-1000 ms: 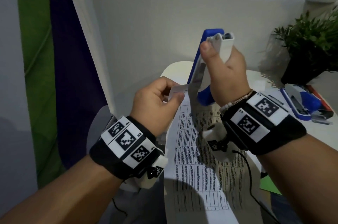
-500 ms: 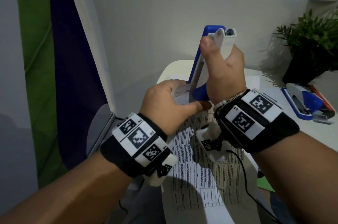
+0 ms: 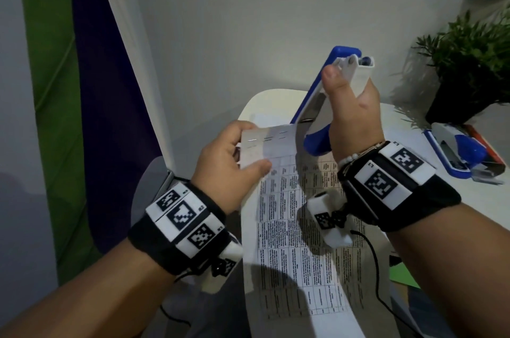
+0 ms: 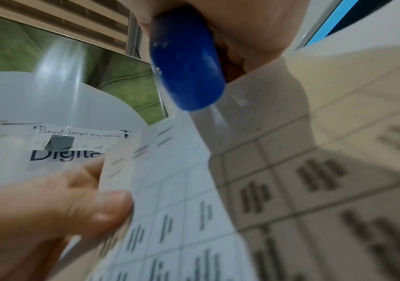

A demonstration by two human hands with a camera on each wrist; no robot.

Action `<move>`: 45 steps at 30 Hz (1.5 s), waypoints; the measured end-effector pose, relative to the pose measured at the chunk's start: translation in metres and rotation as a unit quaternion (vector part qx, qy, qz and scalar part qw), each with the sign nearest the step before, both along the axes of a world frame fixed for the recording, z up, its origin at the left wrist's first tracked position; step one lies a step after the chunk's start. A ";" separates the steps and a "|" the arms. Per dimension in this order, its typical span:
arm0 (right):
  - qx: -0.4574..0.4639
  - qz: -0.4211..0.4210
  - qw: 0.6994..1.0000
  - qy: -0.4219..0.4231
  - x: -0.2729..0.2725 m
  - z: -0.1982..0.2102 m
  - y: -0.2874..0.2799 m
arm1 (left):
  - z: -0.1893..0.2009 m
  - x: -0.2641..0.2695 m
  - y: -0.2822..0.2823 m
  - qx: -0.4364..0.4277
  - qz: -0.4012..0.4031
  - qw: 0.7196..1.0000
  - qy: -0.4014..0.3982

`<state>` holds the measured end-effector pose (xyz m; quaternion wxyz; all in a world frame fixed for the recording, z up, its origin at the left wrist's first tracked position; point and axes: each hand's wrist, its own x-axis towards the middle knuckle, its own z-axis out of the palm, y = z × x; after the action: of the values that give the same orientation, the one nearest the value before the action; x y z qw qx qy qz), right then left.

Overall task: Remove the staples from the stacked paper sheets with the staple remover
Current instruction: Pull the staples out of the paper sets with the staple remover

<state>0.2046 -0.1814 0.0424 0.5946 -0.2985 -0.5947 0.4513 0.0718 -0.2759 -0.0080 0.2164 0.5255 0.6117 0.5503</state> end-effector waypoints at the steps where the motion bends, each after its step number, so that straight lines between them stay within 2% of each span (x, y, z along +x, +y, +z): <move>1: -0.006 -0.008 1.000 0.009 0.004 0.000 0.001 | -0.004 -0.002 0.000 0.001 0.020 1.000 -0.005; 5: -0.015 -0.039 0.999 0.008 0.012 -0.007 0.008 | -0.019 -0.006 0.005 -0.028 0.042 0.996 -0.069; 9: -0.041 -0.054 0.997 -0.027 0.014 -0.025 0.014 | -0.035 -0.004 0.005 -0.124 -0.017 0.991 -0.056; 11: -0.052 -0.062 0.996 -0.023 0.016 -0.031 0.017 | -0.040 -0.003 0.003 -0.138 -0.034 0.988 -0.051; 14: -0.066 -0.078 0.995 -0.004 0.019 -0.033 0.020 | -0.048 -0.005 -0.002 -0.089 -0.030 0.995 -0.043; 17: -0.074 -0.106 0.991 0.025 0.023 -0.029 0.023 | -0.051 -0.007 -0.006 0.030 -0.010 0.996 0.087; 19: -0.075 -0.119 0.989 0.040 0.025 -0.026 0.025 | -0.051 -0.009 -0.005 0.113 -0.019 0.981 0.156; 21: -0.080 -0.125 0.988 0.047 0.027 -0.027 0.027 | -0.051 -0.013 -0.004 0.155 -0.020 0.968 0.198; 24: -0.091 -0.130 0.986 0.049 0.029 -0.030 0.028 | -0.050 -0.016 -0.003 0.180 -0.015 0.952 0.245; 31: -0.083 -0.127 0.987 0.053 0.031 -0.029 0.025 | -0.045 -0.012 -0.004 0.178 -0.016 0.952 0.248; 33: -0.082 -0.118 0.988 0.058 0.030 -0.027 0.023 | -0.043 -0.009 -0.004 0.150 0.004 0.969 0.194; 35: -0.071 -0.104 0.991 0.051 0.028 -0.026 0.021 | -0.036 -0.003 -0.003 0.058 0.041 0.997 0.025; 37: -0.065 -0.080 0.994 0.043 0.024 -0.023 0.017 | -0.030 0.000 -0.001 -0.005 0.054 0.993 -0.106; 41: -0.033 -0.047 0.998 0.002 0.015 -0.014 0.007 | -0.018 0.007 -0.001 0.010 0.048 0.993 -0.105; 45: 0.005 -0.058 0.998 -0.037 0.008 -0.006 0.007 | -0.013 0.013 -0.003 0.030 0.043 0.995 -0.081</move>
<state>0.2125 -0.1747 0.0361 0.5988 -0.3455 -0.6004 0.4020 0.0847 -0.2789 -0.0213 0.2258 0.4587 0.5969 0.6184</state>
